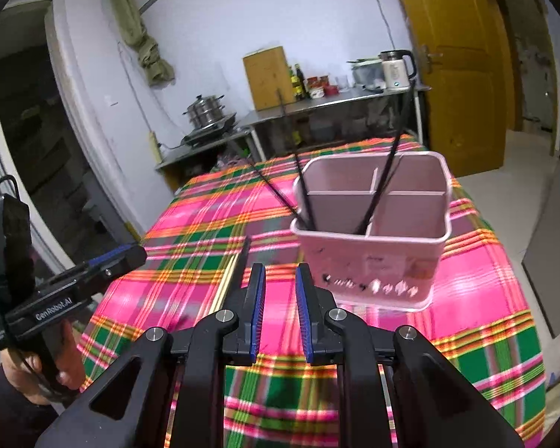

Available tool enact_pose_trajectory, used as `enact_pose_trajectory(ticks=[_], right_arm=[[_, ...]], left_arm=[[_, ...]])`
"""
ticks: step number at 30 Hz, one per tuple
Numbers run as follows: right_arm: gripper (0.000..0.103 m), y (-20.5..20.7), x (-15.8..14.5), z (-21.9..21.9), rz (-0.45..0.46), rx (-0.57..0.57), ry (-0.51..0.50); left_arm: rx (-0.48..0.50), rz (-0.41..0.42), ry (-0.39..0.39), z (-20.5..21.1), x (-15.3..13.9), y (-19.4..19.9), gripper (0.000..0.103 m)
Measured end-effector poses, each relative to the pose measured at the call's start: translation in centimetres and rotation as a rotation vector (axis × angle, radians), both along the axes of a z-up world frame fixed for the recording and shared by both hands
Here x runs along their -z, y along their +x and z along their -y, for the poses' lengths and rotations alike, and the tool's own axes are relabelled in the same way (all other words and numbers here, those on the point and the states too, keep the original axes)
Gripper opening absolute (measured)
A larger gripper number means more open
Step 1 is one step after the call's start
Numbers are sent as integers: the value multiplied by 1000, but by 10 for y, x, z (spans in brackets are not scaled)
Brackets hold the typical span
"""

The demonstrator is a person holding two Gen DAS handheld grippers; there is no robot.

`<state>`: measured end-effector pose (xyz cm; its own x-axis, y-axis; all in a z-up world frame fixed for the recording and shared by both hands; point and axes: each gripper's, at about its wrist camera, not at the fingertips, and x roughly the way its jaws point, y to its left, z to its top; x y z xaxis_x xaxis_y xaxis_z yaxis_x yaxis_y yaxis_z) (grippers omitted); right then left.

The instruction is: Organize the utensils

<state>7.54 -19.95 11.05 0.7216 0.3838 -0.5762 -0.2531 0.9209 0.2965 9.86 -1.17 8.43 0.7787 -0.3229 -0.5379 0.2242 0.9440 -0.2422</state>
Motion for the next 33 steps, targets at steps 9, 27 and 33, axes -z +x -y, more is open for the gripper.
enact_pose_trajectory(ticks=[9,27,33], right_arm=[[17,-3,22,-26,-33,-58,-29],[17,23,71,-67,-152,-123,-94],[17,36,84,-77,-182,-134,-99]], left_arm=[[-48,-85,17,-18,43,-10,45],[-95,-245,23,-29,108,36,39],[-87,-270,34,-24,119,50,39]])
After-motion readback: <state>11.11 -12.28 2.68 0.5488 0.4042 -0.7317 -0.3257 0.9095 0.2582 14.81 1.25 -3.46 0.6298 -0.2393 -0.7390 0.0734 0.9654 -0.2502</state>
